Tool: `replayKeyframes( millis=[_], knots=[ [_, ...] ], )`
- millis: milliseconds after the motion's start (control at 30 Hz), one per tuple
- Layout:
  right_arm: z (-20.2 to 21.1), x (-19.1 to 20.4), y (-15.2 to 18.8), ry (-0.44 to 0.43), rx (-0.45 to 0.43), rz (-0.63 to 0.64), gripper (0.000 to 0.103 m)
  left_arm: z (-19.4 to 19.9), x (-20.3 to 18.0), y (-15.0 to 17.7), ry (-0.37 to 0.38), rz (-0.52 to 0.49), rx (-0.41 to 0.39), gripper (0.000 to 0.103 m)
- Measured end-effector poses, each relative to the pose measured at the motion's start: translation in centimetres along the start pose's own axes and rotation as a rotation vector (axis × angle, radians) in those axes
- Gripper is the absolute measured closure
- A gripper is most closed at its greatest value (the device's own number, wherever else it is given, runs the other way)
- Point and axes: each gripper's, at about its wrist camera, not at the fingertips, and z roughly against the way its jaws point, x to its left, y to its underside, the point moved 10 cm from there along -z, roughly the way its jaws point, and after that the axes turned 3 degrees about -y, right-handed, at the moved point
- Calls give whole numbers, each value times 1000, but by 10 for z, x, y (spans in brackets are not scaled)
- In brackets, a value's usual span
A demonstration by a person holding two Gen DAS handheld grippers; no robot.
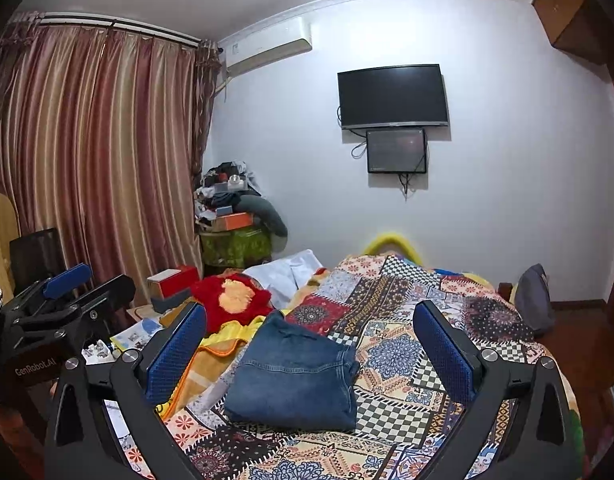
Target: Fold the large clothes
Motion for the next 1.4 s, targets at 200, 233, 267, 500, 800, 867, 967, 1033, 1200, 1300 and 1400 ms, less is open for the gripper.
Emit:
replayKeyframes(
  millis=[200, 233, 267, 500, 800, 867, 967, 1033, 1200, 1300, 1400],
  knots=[
    [-2, 2, 4, 1, 13, 8, 0, -2, 1, 2, -1, 0, 4, 0],
    [-2, 2, 4, 2, 15, 9, 0, -2, 0, 2, -1, 1, 6, 0],
    [-2, 3, 4, 4, 16, 9, 0, -3, 1, 3, -1, 1, 8, 0],
    [-5, 2, 4, 4, 23, 7, 0, -12, 0, 8, 9, 21, 35, 0],
    [-12, -3, 11, 9, 42, -3, 0, -22, -1, 18, 6, 19, 71, 0],
    [-13, -5, 13, 11, 47, -6, 0, -22, 1, 19, 4, 24, 75, 0],
    [-14, -6, 15, 12, 53, -12, 0, -23, 3, 19, 3, 29, 79, 0],
    [-15, -8, 15, 12, 54, -15, 0, -24, 4, 19, 4, 35, 82, 0],
    [-17, -9, 15, 13, 56, -15, 0, -26, 4, 20, 6, 38, 86, 0],
    [-17, -10, 16, 13, 58, -17, 0, -25, 4, 20, 4, 34, 83, 0],
    [-17, -10, 17, 15, 58, -21, 0, -25, 4, 20, 5, 34, 83, 0]
  ],
)
